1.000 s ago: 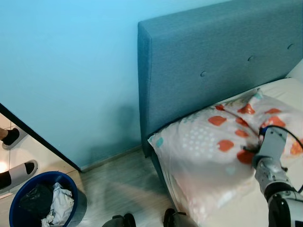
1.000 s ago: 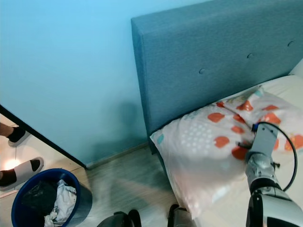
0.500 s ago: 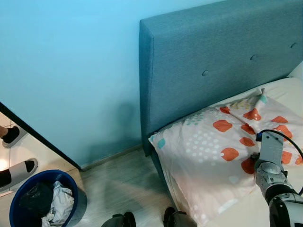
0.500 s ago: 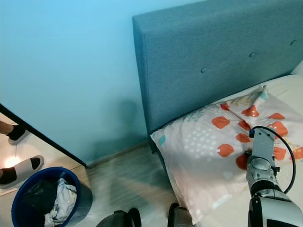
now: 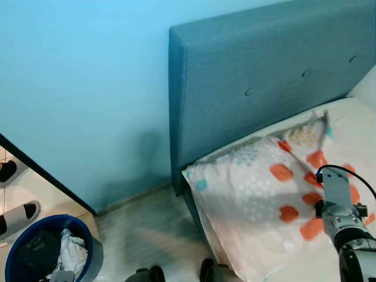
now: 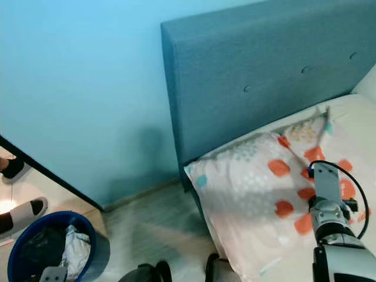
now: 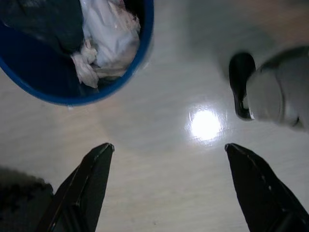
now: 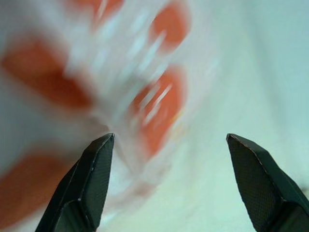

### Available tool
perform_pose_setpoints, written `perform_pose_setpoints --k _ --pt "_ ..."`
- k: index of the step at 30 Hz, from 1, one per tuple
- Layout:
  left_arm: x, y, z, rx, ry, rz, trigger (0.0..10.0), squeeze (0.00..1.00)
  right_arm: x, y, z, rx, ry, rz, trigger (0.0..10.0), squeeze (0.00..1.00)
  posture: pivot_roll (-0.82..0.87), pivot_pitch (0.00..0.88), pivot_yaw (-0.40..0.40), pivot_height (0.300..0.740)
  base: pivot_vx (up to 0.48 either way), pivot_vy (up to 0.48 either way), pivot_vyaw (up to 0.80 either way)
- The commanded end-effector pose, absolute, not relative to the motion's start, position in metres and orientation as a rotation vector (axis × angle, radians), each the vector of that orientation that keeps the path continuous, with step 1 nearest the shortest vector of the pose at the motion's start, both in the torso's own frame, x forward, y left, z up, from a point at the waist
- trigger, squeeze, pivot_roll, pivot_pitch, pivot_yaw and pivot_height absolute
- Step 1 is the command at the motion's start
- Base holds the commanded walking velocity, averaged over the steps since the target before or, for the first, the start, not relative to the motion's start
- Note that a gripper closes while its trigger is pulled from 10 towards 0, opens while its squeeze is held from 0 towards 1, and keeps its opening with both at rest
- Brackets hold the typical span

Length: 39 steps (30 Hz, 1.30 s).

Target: Clean up the room

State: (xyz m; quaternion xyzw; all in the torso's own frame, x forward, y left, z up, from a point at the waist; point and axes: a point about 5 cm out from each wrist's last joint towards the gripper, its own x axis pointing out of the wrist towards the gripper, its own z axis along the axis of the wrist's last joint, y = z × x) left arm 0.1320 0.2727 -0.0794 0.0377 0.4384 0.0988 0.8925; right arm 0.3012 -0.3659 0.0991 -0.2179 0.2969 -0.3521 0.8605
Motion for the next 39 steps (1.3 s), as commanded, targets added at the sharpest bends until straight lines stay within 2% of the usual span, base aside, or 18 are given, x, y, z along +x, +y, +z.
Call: perform_pose_setpoints --k 1,4,6,7,8,11,13,15,16,20,21,23,25,27,31,34,36,39 --pt "0.121 0.269 -0.085 0.044 0.953 0.222 10.0 0.00 0.300 -0.374 0.108 -0.489 0.603 -0.775 10.0 1.00 0.03 0.182 -0.014 0.740 0.000 0.000 0.00" --pt "0.128 0.269 -0.083 0.042 0.937 0.228 10.0 0.00 0.306 -0.370 0.112 -0.461 0.561 -0.748 10.0 1.00 0.02 0.170 -0.016 0.740 0.000 0.000 0.00" --pt "0.139 0.270 -0.079 0.029 0.897 0.236 10.0 0.00 0.319 -0.352 0.110 -0.391 0.500 -0.645 10.0 1.00 0.01 0.150 -0.019 0.740 0.000 0.000 0.00" --pt "0.150 0.271 -0.074 0.006 0.853 0.242 10.0 0.00 0.325 -0.337 0.104 -0.358 0.492 -0.584 10.0 0.00 0.00 0.141 -0.021 0.740 0.000 0.000 0.00" --pt "0.150 0.271 -0.074 0.006 0.853 0.242 10.0 0.00 0.325 -0.337 0.104 -0.358 0.492 -0.584 10.0 0.00 0.00 0.141 -0.021 0.740 0.000 0.000 0.00" --pt "0.186 0.269 -0.055 -0.106 0.690 0.201 10.0 0.00 0.333 -0.294 0.080 -0.285 0.504 -0.433 10.0 0.00 0.00 0.123 -0.028 0.740 0.000 0.000 -0.47" --pt "0.196 0.267 -0.049 -0.135 0.643 0.171 10.0 0.00 0.334 -0.284 0.073 -0.275 0.513 -0.399 10.0 0.00 0.00 0.123 -0.028 0.740 0.000 0.000 -0.71" --pt "0.220 0.259 -0.033 -0.199 0.540 0.012 10.0 0.00 0.331 -0.260 0.055 -0.260 0.557 -0.326 10.0 0.00 0.01 0.110 -0.032 0.740 0.000 0.000 -0.71" --pt "0.220 0.259 -0.033 -0.199 0.540 0.012 10.0 0.00 0.331 -0.260 0.055 -0.260 0.557 -0.326 10.0 0.00 0.01 0.110 -0.032 0.740 0.000 0.000 -0.71" --pt "0.235 0.245 -0.017 -0.231 0.473 -0.286 10.0 0.00 0.322 -0.232 0.032 -0.273 0.620 -0.233 10.0 0.00 0.01 0.095 -0.034 0.740 0.000 0.000 -0.70" --pt "0.235 0.245 -0.017 -0.231 0.473 -0.286 10.0 0.00 0.322 -0.232 0.032 -0.273 0.620 -0.233 10.0 0.00 0.01 0.095 -0.034 0.740 0.000 0.000 -0.70" --pt "0.235 0.239 -0.014 -0.258 0.471 -0.406 10.0 0.00 0.314 -0.225 0.020 -0.279 0.658 -0.203 10.0 0.00 0.00 0.086 -0.031 0.740 0.000 0.000 -0.70" --pt "0.235 0.239 -0.014 -0.258 0.471 -0.406 10.0 0.00 0.314 -0.225 0.020 -0.279 0.658 -0.203 10.0 0.00 0.00 0.086 -0.031 0.740 0.000 0.000 -0.71" --pt "0.235 0.231 -0.015 -0.276 0.478 -0.485 10.0 0.00 0.287 -0.212 -0.012 -0.249 0.783 -0.158 10.0 0.00 -0.01 0.076 -0.027 0.740 0.000 0.000 -0.70" --pt "0.238 0.228 -0.015 -0.258 0.464 -0.469 10.0 0.00 0.272 -0.207 -0.026 -0.220 0.840 -0.147 10.0 0.00 -0.02 0.071 -0.027 0.740 0.000 0.000 -0.70" --pt "0.252 0.238 -0.010 -0.110 0.430 -0.222 10.0 0.00 0.250 -0.198 -0.045 -0.228 0.914 -0.113 10.0 0.00 -0.02 0.067 -0.030 0.740 0.000 0.000 -0.70" --pt "0.258 0.242 -0.005 -0.083 0.401 -0.154 10.0 0.00 0.244 -0.195 -0.050 -0.232 0.933 -0.099 10.0 0.00 -0.02 0.067 -0.030 0.740 0.000 0.000 -0.70" --pt "0.261 0.240 -0.002 -0.078 0.379 -0.151 10.0 0.00 0.241 -0.191 -0.052 -0.232 0.936 -0.088 10.0 0.00 -0.03 0.070 -0.028 0.740 0.000 0.000 -0.70"
